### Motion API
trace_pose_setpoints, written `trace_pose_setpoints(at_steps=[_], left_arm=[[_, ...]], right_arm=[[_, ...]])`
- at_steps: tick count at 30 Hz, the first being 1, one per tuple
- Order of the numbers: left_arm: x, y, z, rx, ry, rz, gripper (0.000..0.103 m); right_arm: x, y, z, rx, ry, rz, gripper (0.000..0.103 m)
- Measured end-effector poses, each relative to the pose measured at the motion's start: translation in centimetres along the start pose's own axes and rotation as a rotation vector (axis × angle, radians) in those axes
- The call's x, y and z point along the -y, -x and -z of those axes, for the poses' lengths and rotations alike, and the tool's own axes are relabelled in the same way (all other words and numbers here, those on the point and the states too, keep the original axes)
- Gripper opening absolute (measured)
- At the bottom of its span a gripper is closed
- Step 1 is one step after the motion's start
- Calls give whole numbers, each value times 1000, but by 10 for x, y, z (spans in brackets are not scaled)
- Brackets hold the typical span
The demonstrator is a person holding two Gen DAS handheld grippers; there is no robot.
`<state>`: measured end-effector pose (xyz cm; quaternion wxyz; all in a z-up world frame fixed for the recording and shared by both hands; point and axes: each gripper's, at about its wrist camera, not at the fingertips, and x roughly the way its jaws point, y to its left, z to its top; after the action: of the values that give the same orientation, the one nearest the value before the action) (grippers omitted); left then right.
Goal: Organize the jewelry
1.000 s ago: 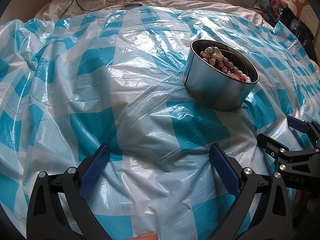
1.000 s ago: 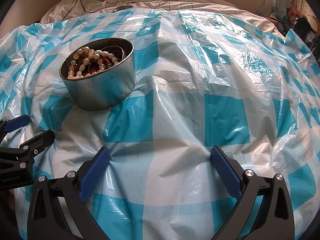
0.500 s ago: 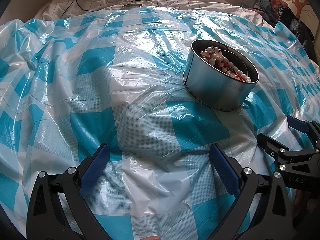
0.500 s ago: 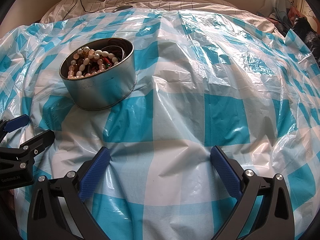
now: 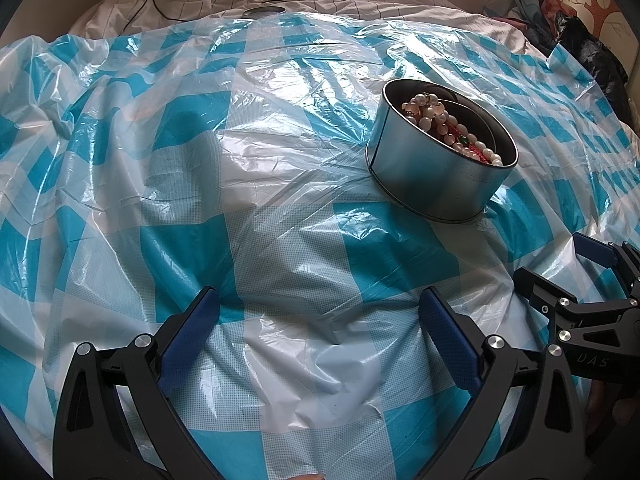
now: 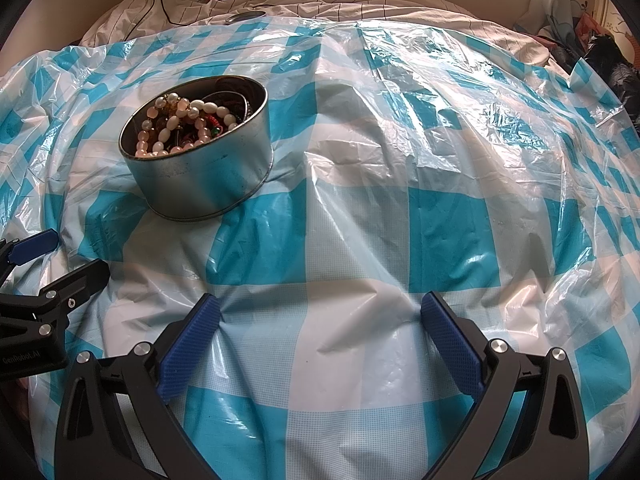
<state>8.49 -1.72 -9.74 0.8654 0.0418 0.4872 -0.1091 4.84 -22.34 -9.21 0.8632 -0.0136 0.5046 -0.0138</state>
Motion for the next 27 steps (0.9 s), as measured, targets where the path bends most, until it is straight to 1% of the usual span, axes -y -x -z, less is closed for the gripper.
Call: trace_pose_setpoints(at_steps=[27], left_arm=[[0,-2,-1,-2,5,6,96]], right_arm=[[-1,0,0,1,0,1,96]])
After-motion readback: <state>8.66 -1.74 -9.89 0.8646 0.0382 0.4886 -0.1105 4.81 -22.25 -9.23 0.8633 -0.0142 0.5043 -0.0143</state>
